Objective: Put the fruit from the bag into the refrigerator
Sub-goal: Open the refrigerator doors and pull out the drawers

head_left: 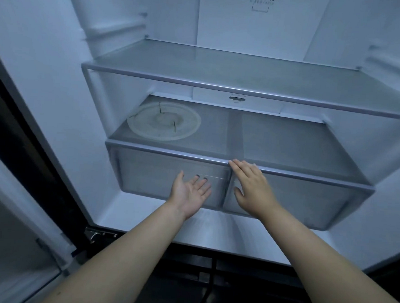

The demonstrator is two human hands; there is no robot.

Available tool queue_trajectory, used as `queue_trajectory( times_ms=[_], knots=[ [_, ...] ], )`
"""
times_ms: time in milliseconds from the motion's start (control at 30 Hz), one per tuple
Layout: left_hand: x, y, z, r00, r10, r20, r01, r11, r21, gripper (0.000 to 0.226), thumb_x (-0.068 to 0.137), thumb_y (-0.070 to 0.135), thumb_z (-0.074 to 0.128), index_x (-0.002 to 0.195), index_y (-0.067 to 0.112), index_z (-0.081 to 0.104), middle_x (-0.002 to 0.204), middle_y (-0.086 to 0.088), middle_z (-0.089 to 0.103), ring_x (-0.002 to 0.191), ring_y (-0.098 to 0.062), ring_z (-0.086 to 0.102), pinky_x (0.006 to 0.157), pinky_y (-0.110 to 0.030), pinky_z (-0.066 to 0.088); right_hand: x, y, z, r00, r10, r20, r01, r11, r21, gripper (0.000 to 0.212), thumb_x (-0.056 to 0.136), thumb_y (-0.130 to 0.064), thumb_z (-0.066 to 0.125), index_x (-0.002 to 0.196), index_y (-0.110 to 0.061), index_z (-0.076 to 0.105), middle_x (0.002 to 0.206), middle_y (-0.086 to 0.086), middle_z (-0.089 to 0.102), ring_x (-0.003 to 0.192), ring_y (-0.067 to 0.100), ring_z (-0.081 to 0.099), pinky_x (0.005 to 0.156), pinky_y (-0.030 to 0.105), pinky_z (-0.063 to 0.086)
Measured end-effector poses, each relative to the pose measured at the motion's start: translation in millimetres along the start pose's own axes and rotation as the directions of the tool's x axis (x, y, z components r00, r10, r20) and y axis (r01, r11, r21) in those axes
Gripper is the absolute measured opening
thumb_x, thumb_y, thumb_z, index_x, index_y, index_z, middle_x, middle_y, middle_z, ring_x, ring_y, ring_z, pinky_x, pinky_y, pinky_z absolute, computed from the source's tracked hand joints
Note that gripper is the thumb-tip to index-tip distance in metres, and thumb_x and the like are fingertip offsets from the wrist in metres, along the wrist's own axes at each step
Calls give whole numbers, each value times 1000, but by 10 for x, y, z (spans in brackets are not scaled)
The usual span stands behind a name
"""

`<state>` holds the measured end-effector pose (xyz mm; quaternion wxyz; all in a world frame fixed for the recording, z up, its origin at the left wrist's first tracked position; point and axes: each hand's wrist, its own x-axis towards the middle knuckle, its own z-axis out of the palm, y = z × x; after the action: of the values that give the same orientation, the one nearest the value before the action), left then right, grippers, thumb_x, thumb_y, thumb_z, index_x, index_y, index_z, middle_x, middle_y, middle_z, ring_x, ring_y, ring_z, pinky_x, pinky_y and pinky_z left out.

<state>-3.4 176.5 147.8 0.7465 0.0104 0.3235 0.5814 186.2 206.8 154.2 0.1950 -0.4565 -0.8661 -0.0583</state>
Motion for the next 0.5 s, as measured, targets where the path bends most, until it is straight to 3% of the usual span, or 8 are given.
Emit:
queue_trajectory(
  times_ms=[100,267,400,500],
  knots=[
    [81,-32,40,999,33,-6,-33,996,-85,69,95,57,25,140,6,34,146,-16,37,137,-33,32,113,-44,24,12,94,-3,1000,-30,8,29,997,66,72,76,-5,59,144,-14,36,145,2,42,133,25,36,114,34,14],
    [112,-42,100,998,55,-4,-55,987,-152,66,95,56,26,127,1,44,140,-18,44,134,-33,37,113,-42,27,24,128,48,998,-51,-39,55,994,99,73,71,-1,62,140,-12,41,140,3,47,126,24,39,109,41,30],
    [86,-98,42,998,65,2,-64,984,-164,63,96,56,25,109,2,54,125,-17,55,128,-33,44,109,-41,32,33,146,63,995,-62,-82,71,992,109,72,69,-1,62,138,-11,44,135,5,50,122,22,38,106,41,33],
    [39,-147,1,998,70,1,-69,984,-163,63,95,56,24,107,2,55,116,-17,58,127,-32,46,109,-41,32,22,152,94,995,-54,-89,65,990,125,68,74,-10,65,139,-11,43,136,5,49,123,23,38,109,43,31]
  ],
)
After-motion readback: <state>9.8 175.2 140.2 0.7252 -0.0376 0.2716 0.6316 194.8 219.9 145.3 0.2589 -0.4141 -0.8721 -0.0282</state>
